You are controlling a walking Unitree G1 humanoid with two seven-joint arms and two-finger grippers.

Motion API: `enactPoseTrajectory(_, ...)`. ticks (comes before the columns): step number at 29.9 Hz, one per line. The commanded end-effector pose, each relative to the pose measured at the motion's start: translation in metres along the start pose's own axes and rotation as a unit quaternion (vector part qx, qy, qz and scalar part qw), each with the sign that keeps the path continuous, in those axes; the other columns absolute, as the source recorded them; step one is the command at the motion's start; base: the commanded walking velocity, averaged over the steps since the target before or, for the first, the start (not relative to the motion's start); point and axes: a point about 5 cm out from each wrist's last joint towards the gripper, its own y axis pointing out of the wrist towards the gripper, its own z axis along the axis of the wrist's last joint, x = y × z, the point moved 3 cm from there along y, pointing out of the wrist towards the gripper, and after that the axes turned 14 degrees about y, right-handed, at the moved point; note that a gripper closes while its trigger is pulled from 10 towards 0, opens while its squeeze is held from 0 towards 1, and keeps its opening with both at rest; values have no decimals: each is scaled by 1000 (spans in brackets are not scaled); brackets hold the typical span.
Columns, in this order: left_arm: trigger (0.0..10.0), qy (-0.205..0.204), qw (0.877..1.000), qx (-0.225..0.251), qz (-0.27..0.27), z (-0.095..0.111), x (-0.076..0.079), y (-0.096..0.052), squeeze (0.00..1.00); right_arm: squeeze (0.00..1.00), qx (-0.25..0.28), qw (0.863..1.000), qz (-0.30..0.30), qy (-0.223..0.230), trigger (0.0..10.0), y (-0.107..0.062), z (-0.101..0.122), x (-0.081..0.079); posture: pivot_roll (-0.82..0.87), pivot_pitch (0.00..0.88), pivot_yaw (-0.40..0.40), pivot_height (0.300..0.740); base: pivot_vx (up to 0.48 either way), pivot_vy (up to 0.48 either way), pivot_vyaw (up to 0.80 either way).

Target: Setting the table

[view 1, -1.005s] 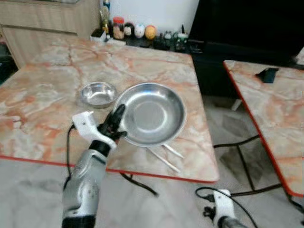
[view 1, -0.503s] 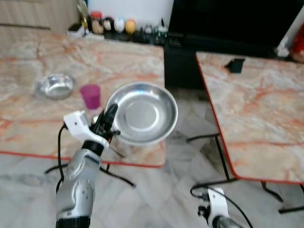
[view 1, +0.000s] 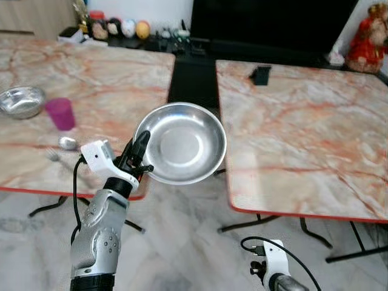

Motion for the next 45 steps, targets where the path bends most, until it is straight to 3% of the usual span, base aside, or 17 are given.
enactPoseTrajectory(1, 10000, 6, 1000, 2, -14, 2, 6, 2, 0, 0, 7, 1000, -6, -2, 10000, 0, 6, 5, 123, 0, -96, 740, 0, -409, 0)
enactPoseTrajectory(32, 10000, 57, 998, -30, -21, -5, -13, -2, 0, 0, 4, 1000, -3, 8, 10000, 0, -1, -1, 115, 0, -58, 740, 0, -408, 0)
enactPoseTrajectory(45, 10000, 66, 997, -31, -30, -4, -13, 1, 0, 0, 5, 1000, -1, 15, 10000, 0, -3, -4, 122, 0, -49, 740, 0, -408, 0)
